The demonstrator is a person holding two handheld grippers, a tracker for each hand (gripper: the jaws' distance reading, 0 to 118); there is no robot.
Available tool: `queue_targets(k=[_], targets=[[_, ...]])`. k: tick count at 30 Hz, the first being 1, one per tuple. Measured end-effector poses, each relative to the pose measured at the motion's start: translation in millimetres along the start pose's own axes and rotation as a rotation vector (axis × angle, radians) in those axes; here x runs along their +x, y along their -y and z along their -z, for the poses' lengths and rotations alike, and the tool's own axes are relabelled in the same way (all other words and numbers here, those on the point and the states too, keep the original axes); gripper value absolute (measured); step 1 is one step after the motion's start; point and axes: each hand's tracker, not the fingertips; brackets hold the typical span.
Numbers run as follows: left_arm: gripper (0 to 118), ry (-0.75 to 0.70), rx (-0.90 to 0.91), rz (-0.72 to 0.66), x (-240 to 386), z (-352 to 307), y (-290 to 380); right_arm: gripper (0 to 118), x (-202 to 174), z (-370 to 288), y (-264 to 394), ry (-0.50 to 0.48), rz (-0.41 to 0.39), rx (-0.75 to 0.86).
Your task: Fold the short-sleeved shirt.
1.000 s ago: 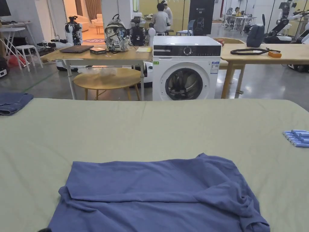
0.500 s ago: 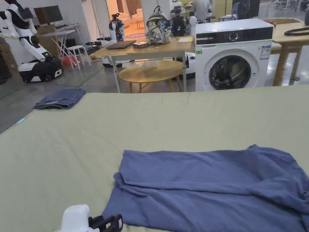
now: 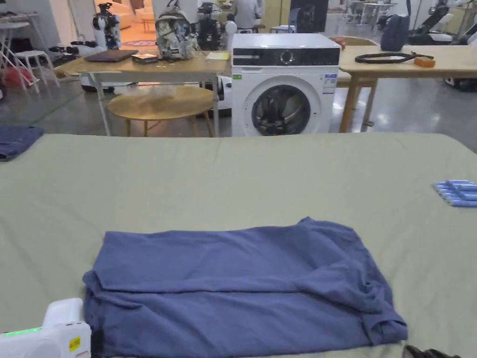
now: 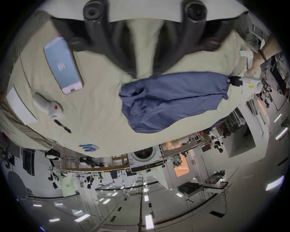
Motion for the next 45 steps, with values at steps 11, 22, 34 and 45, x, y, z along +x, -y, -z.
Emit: queue_targets(k=[11, 22, 34, 45], targets=[[0, 0.003, 0.019, -0.003, -4.3, -10.8, 7.0, 6, 26.4, 131.5, -17.2, 0.076, 0.146, -0.155], [0, 0.166, 0.229, -0.149, -45.6, -126.7, 26.6, 5, 11.5, 36.4, -17.3, 0.086, 0.140, -0.055], [40, 0.101, 0.130, -0.185, -79.6, -179.1, 174.4, 23, 27.8, -69.4, 88.6, 0.148, 0.106, -0.164], [40, 0.074, 0.437, -0.049, -8.3, -258.7, 108.1, 54, -21.6, -103.4, 22.7, 0.026, -0.056, 0.091]])
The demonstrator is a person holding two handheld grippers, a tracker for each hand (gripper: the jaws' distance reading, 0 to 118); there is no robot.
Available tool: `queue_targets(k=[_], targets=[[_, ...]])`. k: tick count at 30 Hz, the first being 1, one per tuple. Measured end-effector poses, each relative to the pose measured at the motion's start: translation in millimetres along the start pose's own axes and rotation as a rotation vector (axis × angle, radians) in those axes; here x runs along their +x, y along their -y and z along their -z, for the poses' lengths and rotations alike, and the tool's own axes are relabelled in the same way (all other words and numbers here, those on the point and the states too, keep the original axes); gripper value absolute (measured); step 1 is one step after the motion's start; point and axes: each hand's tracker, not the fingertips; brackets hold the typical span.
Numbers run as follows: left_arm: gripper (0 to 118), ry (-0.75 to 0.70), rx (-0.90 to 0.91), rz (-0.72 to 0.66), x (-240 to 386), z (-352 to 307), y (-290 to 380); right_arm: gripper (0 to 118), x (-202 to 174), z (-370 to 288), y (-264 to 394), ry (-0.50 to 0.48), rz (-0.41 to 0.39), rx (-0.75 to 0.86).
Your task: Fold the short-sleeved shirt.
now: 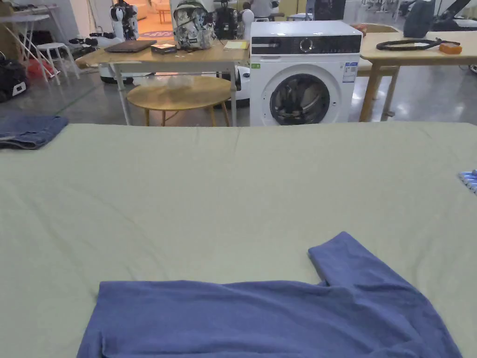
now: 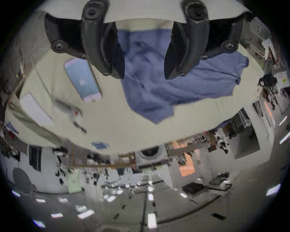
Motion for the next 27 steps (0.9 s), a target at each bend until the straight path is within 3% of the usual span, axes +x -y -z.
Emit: queue_targets(k=[4, 5, 6, 7, 16, 18, 25, 27], targets=[[39, 0.102, 0.137, 0.101, 37.5, -18.0, -26.2, 51, -25.2, -4.6, -25.1, -0.064, -0.077, 0.079], [34, 0.137, 0.146, 0.117, 44.9, -20.1, -30.4, 40, -29.6, -3.8, -28.2, -0.073, -0.082, 0.071], [17, 0.146, 0.146, 0.112, 50.1, -20.7, -32.4, 16, -33.0, -2.6, -29.7, -0.086, -0.086, 0.072], [0, 0.142, 0.140, 0.108, 55.8, -20.1, -33.1, 4, -36.1, 0.0, -29.4, -0.086, -0.089, 0.073], [3, 0.139, -0.061, 0.079, 18.0, 36.4, -46.9, 0, -33.6, 11.8, -17.1, -0.132, -0.064, 0.021], [39, 0.122, -0.146, 0.055, 1.1, 76.1, -61.0, 0, -28.5, 12.4, -13.2, -0.128, -0.054, 0.008], [39, 0.043, -0.440, -0.060, -43.0, 263.9, -78.1, 0, -7.2, 14.6, 2.8, -0.120, 0.016, -0.075], [39, -0.019, -0.500, -0.024, -46.0, 302.4, -70.5, 0, -0.8, 15.6, 5.3, -0.108, 0.037, -0.093]])
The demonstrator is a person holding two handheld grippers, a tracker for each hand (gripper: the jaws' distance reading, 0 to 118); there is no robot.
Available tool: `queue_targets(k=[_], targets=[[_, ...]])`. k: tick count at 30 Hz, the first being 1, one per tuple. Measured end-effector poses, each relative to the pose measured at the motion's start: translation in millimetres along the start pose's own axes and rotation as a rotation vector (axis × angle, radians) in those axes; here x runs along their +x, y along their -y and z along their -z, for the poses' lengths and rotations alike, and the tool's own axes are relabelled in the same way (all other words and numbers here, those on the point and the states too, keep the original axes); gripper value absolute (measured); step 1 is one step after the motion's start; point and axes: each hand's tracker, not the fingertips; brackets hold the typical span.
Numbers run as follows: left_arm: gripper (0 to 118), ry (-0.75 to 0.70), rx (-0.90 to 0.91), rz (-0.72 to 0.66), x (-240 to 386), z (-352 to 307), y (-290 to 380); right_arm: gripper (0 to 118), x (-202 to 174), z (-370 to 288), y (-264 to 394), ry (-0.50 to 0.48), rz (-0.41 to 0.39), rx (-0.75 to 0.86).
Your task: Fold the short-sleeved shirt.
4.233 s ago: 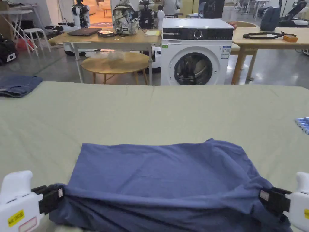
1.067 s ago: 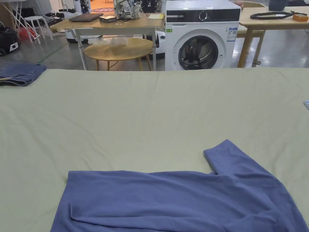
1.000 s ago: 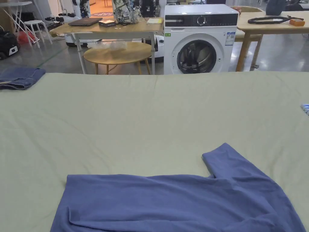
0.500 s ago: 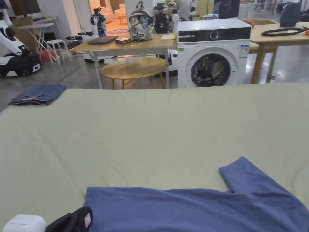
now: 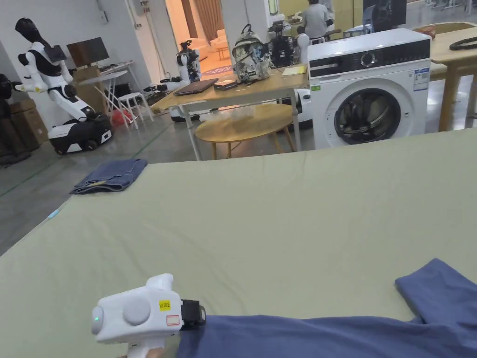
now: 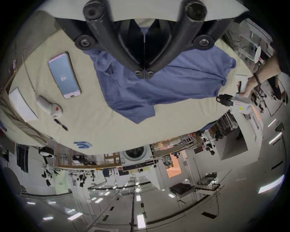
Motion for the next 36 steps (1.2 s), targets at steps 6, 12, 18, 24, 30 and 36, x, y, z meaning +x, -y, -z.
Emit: queue_targets(k=[6, 12, 18, 24, 30, 36], targets=[[0, -0.025, -0.050, 0.086, 25.0, 33.7, 13.3, 0, 10.9, 15.0, -8.1, 0.028, -0.013, -0.049], [0, -0.103, -0.094, 0.137, 35.5, 38.4, 8.2, 64, 15.2, 104.8, -91.9, 0.021, -0.074, -0.123], [0, -0.103, -0.096, 0.137, 22.0, 45.5, 0.1, 48, 78.7, 263.6, -132.0, 0.200, -0.042, -0.382], [0, -0.086, -0.088, 0.098, 16.0, 43.0, 4.6, 0, 81.8, 271.3, -116.9, 0.219, -0.021, -0.449], [0, 0.061, 0.166, 0.072, 3.9, -36.3, 20.3, 0, 76.3, 205.9, -128.4, 0.116, 0.003, -0.288], [0, 0.050, 0.338, 0.100, -21.3, -155.6, 102.9, 0, 69.6, 71.1, -101.2, 0.035, 0.023, -0.140]])
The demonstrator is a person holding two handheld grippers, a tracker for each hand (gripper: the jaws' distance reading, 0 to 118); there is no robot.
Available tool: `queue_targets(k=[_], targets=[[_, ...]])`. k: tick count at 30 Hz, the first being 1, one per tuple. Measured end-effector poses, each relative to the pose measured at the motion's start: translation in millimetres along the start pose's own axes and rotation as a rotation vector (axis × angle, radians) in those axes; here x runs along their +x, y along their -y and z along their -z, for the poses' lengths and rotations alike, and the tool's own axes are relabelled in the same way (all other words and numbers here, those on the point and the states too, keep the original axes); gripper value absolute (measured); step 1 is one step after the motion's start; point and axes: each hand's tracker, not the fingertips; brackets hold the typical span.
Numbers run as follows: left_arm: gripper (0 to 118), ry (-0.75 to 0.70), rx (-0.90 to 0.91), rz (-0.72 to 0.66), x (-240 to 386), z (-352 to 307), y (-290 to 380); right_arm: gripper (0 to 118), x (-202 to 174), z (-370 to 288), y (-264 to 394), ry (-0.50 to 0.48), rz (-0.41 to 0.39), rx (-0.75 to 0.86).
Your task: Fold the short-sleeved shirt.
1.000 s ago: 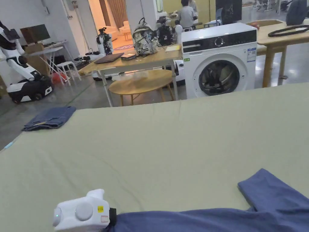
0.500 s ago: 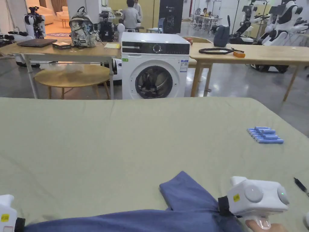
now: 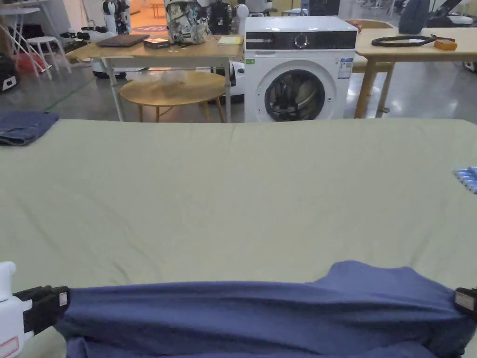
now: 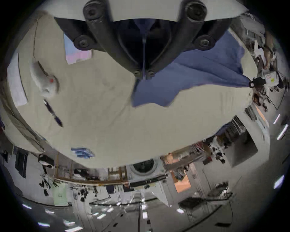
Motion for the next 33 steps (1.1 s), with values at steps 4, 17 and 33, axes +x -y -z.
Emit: queue_targets(k=[4, 17, 33], targets=[[0, 0.023, -0.076, -0.105, 5.6, -49.4, 72.7, 0, 14.9, -43.4, 76.1, 0.057, 0.026, -0.052], [39, -0.008, -0.088, -0.222, -8.7, -55.1, 134.7, 60, 9.3, -42.3, 164.0, 0.191, 0.015, -0.066], [0, 0.202, 0.308, 0.047, 130.2, -104.5, 10.5, 17, -106.6, -56.5, 62.0, -0.101, -0.145, 0.292]])
